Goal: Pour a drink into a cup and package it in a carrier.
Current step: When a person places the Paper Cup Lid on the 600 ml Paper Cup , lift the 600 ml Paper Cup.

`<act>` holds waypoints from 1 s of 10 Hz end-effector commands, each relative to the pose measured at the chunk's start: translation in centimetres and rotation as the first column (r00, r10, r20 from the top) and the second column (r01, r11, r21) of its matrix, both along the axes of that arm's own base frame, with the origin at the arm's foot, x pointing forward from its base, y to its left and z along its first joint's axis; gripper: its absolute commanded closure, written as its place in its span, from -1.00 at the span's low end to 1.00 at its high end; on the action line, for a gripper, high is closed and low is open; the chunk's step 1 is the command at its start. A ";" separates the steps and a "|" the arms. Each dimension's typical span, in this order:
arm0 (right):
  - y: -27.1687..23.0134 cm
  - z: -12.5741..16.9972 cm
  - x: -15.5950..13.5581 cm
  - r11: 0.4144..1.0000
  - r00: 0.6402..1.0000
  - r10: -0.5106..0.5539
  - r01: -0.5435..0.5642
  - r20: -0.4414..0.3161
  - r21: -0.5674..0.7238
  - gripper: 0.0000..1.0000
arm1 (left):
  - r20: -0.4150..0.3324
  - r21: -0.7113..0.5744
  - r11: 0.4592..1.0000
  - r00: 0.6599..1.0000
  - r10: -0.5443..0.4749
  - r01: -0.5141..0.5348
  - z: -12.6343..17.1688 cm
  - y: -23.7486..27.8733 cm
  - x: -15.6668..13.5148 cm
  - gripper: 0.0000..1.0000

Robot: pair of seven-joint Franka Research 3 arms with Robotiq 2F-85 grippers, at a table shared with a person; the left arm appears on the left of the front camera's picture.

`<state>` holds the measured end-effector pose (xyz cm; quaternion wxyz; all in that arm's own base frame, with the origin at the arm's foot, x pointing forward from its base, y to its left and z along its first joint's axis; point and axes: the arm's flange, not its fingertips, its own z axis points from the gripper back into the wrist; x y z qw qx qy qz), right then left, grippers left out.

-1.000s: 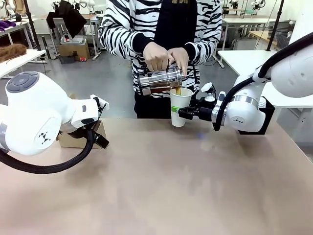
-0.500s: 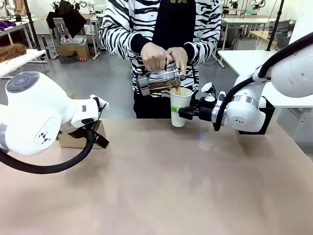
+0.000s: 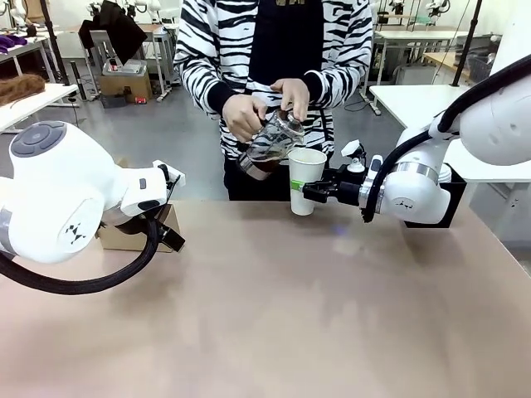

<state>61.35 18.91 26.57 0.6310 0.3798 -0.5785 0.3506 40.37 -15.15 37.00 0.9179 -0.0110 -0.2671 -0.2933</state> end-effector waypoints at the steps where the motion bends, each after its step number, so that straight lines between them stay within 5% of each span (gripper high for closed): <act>1: 0.0 0.4 -0.3 1.000 1.000 -0.002 0.002 0.002 0.007 -0.52 | 0.000 -0.002 1.000 1.000 -0.001 0.001 0.0 0.0 0.0 -1.00; 10: 0.0 0.4 -0.3 1.000 1.000 -0.002 0.002 0.002 0.007 -0.52 | 0.000 -0.002 1.000 1.000 -0.001 0.001 0.0 0.0 0.0 -1.00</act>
